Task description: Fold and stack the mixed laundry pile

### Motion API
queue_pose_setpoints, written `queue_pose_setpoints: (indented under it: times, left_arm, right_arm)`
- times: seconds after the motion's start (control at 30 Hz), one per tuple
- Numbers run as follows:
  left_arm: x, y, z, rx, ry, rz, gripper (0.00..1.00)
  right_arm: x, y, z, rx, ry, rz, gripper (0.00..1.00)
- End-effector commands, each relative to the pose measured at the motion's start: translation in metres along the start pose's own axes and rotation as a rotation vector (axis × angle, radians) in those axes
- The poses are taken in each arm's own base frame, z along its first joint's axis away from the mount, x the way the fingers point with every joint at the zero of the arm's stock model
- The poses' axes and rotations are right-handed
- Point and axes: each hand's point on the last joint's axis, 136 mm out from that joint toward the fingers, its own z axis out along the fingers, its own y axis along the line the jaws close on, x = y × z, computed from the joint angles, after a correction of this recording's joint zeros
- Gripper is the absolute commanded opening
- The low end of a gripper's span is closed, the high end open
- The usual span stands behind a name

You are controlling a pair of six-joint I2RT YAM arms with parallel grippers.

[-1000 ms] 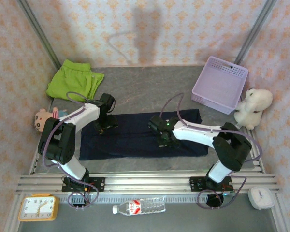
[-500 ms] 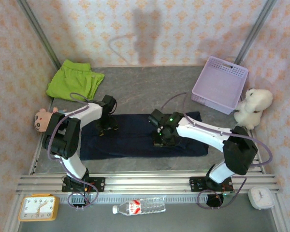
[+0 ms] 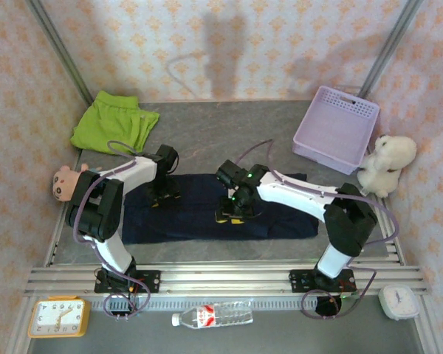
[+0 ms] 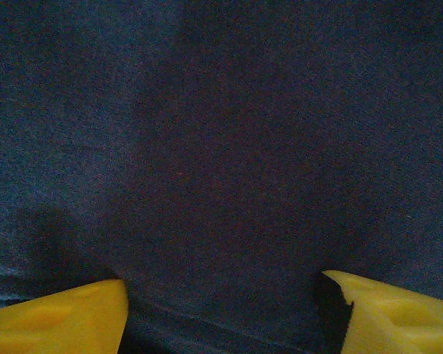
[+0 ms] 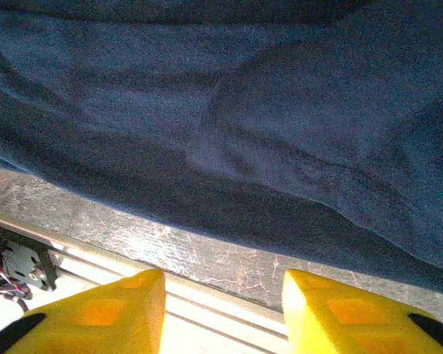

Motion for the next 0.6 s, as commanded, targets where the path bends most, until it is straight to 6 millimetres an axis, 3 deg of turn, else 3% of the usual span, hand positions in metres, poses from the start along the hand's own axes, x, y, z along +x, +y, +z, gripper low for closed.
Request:
queue_pose_setpoints:
  times: [0.0,0.07,0.27,0.4,0.57]
  left_arm:
    - [0.001,0.008,0.010,-0.063,0.013,0.039,0.70]
    - [-0.002,0.009,0.009,-0.076,0.004,0.051,0.69]
    - [-0.012,0.018,0.003,-0.152,-0.026,0.092,0.70]
    - [-0.014,0.017,-0.002,-0.153,-0.031,0.102,0.70]
    - [-0.015,0.018,0.000,-0.169,-0.027,0.116,0.69]
  right_arm:
    - [-0.012,-0.011,-0.026,0.070,-0.109,-0.011,0.47]
    - [-0.023,-0.036,-0.040,0.140,-0.161,0.025,0.48]
    - [-0.063,-0.136,-0.085,0.290,-0.323,0.205,0.48]
    - [-0.087,-0.198,-0.112,0.360,-0.453,0.334,0.54]
    - [-0.113,-0.231,-0.114,0.275,-0.521,0.433,0.54]
